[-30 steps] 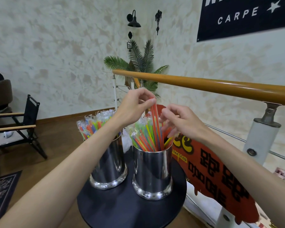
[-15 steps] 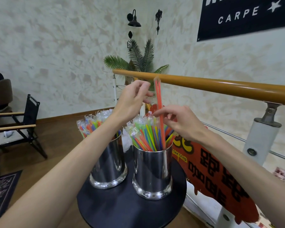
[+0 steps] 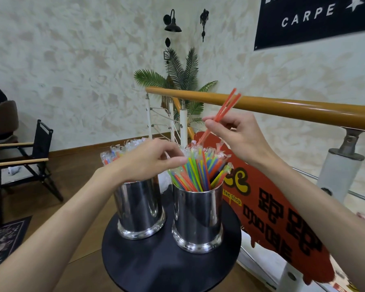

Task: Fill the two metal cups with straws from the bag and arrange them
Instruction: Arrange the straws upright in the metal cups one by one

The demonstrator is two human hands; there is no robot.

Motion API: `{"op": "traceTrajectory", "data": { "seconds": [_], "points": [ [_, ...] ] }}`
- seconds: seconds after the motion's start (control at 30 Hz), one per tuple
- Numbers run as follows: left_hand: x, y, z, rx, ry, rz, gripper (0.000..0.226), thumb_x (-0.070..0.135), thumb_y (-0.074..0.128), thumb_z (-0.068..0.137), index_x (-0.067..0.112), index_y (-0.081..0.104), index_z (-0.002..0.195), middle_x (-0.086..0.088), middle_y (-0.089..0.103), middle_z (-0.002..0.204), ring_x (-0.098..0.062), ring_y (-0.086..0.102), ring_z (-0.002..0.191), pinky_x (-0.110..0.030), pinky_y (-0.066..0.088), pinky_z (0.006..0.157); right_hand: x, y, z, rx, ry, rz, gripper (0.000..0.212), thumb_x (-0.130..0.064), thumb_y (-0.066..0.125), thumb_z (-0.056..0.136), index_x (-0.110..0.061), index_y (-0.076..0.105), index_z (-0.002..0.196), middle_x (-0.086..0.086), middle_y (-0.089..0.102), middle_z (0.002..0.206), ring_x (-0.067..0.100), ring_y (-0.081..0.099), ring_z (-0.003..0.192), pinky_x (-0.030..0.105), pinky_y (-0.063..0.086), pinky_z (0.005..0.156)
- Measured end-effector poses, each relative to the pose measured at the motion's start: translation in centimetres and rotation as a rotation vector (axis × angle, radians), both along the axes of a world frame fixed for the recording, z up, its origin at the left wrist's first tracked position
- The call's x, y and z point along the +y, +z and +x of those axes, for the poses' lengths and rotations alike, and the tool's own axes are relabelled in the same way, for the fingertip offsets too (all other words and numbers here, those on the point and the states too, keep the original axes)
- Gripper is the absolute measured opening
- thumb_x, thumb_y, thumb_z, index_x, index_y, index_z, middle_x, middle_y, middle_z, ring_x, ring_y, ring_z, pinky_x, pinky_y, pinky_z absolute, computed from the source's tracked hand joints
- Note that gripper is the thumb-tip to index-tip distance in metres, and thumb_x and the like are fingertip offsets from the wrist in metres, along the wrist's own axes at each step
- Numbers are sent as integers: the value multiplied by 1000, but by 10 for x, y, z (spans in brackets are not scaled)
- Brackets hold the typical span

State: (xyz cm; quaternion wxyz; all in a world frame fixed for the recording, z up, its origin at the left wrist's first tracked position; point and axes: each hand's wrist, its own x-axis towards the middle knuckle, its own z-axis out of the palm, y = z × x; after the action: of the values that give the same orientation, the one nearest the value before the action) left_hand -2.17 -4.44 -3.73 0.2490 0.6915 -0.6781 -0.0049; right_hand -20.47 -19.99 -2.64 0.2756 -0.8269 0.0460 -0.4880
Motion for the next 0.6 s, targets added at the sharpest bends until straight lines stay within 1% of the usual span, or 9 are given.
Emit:
{"op": "traceTrajectory", "data": {
  "seconds": [0.07, 0.13, 0.17, 0.2, 0.27, 0.37, 0.43, 0.5, 0.6],
  "points": [
    [-1, -2, 2, -14, 11, -13, 24, 44, 62, 94, 25, 73, 104, 11, 71, 94, -6, 62, 81, -14, 46, 69, -1, -1, 1, 66, -71, -7, 11, -26, 71, 95, -19, 79, 96, 0, 52, 71, 6, 50, 64, 17, 43, 62],
    [-1, -3, 4, -2, 25, -30, 21, 43, 65, 94, 26, 73, 104, 11, 70, 92, -8, 63, 80, -14, 46, 67, -5, -4, 2, 148, -132, 1, 21, -33, 72, 94, -16, 79, 85, 9, 58, 73, 19, 53, 67, 31, 47, 64],
    [-1, -3, 5, 6, 27, -28, 20, 42, 66, 93, 27, 73, 103, 11, 70, 91, -9, 63, 80, -15, 46, 67, -6, -5, 3, 179, -143, 10, 26, -34, 71, 94, -13, 78, 81, 10, 62, 71, 22, 54, 65, 33, 46, 63],
    [-1, -3, 6, 11, 26, -21, 18, 41, 68, 93, 26, 73, 102, 10, 70, 89, -9, 63, 80, -16, 46, 67, -6, -7, 4, 210, -150, 22, 27, -34, 72, 93, -11, 76, 78, 7, 63, 66, 19, 52, 60, 31, 44, 60],
    [-2, -3, 6, 16, 26, -1, 17, 39, 71, 91, 26, 73, 102, 9, 69, 86, -10, 64, 79, -17, 47, 67, -5, -12, 6, 301, -188, 38, 25, -32, 74, 92, -11, 76, 77, -4, 61, 60, 6, 49, 53, 23, 41, 55],
    [-3, -3, 6, 15, 40, 7, 14, 36, 73, 90, 27, 73, 101, 10, 68, 85, -9, 64, 79, -15, 47, 66, -6, -25, 10, 499, -228, 50, 17, -32, 77, 89, -19, 76, 77, -8, 70, 66, -2, 60, 56, 17, 47, 55],
    [-5, -3, 5, 23, 39, -9, 10, 33, 73, 91, 28, 73, 99, 10, 68, 84, -8, 64, 79, -15, 48, 67, -6, -31, 11, 585, -251, 37, 16, -31, 76, 88, -21, 74, 77, -5, 73, 71, 2, 65, 60, 19, 50, 54],
    [-8, -3, 5, 29, 36, -35, 7, 31, 72, 92, 28, 73, 99, 11, 68, 87, -8, 64, 80, -16, 48, 68, -7, -32, 12, 613, -256, 45, 11, -28, 74, 88, -20, 74, 80, -3, 74, 75, 6, 68, 64, 25, 55, 58],
    [-12, -3, 5, 32, 35, -72, 9, 28, 70, 94, 27, 73, 102, 10, 70, 93, -6, 64, 84, -11, 45, 67, -5, -28, 10, 615, -222, 117, 11, -26, 75, 85, -17, 69, 87, -4, 68, 67, 7, 65, 55, 35, 57, 56]
  ]
}}
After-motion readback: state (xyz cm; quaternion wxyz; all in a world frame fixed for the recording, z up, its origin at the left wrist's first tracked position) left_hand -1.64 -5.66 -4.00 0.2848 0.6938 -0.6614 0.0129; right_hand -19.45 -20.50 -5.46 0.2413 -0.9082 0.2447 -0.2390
